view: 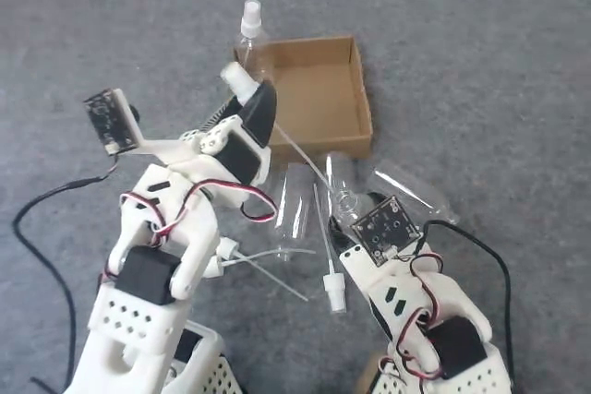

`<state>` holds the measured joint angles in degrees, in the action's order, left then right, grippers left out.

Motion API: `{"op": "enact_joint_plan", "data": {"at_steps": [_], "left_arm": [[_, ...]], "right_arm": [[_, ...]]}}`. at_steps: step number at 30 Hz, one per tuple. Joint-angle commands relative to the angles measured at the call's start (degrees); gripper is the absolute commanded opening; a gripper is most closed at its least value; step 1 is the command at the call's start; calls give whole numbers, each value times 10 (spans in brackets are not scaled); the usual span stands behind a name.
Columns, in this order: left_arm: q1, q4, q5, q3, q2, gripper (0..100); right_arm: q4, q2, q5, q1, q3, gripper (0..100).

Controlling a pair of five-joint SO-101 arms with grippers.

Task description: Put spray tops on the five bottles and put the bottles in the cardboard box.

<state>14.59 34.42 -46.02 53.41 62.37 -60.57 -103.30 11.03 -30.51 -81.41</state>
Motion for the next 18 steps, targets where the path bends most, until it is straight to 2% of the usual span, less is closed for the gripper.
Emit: {"op": "enact_joint_plan", "data": {"at_steps": [1,11,18], "left_arm": [[24,-20,2,-22,13,11],[101,-20,2,2,12,11],[48,-21,2,-31,47,11]], "right_arm": [[15,-7,7,-5,6,80],[15,-7,8,-5,5,80],[15,-7,8,-5,4,80]]}}
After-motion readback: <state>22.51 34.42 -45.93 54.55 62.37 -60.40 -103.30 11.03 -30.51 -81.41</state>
